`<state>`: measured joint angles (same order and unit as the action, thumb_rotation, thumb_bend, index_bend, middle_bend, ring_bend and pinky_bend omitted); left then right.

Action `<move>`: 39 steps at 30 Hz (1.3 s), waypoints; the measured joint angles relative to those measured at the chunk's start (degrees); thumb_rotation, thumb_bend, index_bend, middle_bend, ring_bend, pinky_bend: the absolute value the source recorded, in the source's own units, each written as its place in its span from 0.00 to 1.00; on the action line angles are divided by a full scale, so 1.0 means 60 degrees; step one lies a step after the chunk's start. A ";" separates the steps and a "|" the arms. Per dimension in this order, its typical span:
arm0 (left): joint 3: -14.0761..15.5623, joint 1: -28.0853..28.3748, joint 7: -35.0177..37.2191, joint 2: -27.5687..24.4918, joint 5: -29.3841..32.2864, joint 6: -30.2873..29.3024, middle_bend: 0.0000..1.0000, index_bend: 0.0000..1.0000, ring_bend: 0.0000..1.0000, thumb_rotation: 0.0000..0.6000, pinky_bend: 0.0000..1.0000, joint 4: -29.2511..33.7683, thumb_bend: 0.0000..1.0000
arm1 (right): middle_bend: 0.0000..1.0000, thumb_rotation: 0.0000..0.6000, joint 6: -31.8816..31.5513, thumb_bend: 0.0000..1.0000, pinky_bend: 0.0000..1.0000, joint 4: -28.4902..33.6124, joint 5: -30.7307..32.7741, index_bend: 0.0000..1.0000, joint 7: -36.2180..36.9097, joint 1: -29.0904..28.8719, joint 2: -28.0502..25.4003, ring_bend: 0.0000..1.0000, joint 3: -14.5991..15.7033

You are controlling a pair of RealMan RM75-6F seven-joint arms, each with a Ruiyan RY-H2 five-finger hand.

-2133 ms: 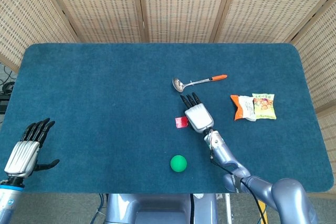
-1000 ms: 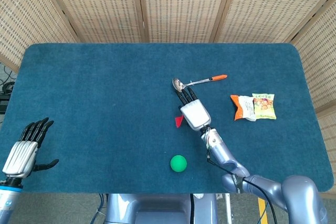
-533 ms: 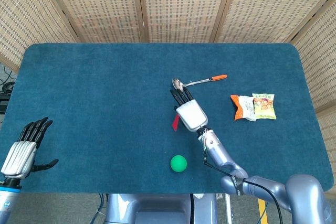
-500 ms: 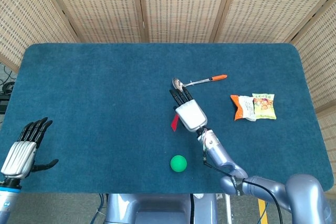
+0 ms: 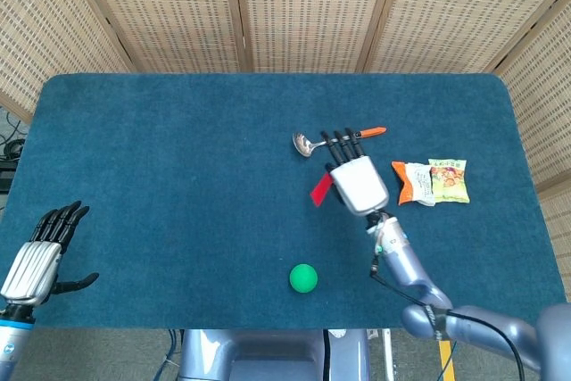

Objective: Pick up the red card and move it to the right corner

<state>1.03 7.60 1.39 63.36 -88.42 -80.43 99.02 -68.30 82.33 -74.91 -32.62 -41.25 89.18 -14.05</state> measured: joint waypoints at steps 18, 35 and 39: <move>0.0080 -0.0150 -0.0096 -0.0122 -0.0371 -0.0388 0.00 0.00 0.00 1.00 0.00 0.0268 0.05 | 0.00 1.00 -0.4321 0.20 0.00 0.2243 -0.1922 0.39 0.2703 0.4005 -0.3106 0.00 0.1613; 0.0043 -0.0296 -0.0209 -0.0069 -0.0574 -0.0760 0.00 0.00 0.00 1.00 0.00 0.0265 0.05 | 0.00 1.00 -0.5709 0.10 0.00 0.0933 -0.2481 0.19 0.5255 0.6375 -0.3525 0.00 0.2677; 0.0047 -0.0322 -0.0206 -0.0087 -0.0579 -0.0797 0.00 0.00 0.00 1.00 0.00 0.0273 0.05 | 0.00 1.00 -0.5577 0.10 0.00 0.0597 -0.2455 0.19 0.5407 0.6510 -0.3397 0.00 0.2675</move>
<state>1.32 5.67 0.15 62.83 -91.89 -85.22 100.66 -101.76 85.92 -89.65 -0.17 -2.19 68.79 2.00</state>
